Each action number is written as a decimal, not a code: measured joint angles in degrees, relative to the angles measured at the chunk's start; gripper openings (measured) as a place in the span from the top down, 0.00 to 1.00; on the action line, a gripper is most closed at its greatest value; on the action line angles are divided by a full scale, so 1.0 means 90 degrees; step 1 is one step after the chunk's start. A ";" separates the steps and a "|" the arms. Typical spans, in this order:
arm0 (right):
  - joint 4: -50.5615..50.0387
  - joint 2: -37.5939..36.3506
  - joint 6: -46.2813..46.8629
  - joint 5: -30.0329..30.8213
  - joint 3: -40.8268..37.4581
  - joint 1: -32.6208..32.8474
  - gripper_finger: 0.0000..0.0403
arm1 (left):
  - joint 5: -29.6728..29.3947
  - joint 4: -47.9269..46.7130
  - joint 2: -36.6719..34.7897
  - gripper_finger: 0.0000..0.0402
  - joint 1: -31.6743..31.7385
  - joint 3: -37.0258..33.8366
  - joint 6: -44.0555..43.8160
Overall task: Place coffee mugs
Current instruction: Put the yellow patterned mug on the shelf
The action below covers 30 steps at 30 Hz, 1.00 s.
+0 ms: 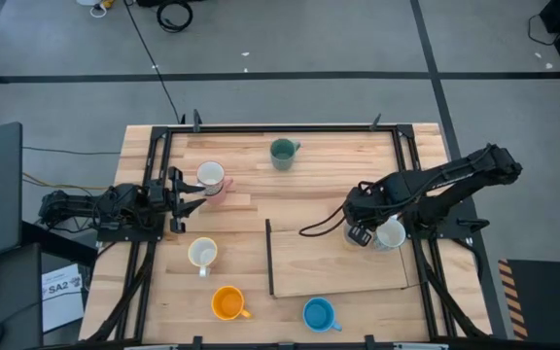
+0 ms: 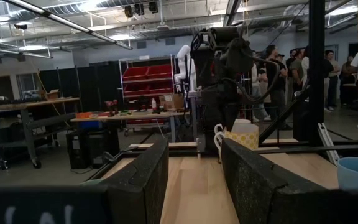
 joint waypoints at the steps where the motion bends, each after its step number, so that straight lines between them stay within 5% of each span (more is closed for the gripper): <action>1: -0.0001 0.0000 -0.0002 0.0000 0.0000 0.0000 0.95 | 0.0000 0.0000 -0.0001 0.61 0.0001 0.0000 0.0002; 30: -0.0064 0.0005 -0.0018 0.0077 -0.0002 0.0000 0.87 | 0.0000 0.0000 0.0000 0.61 0.0001 0.0000 0.0002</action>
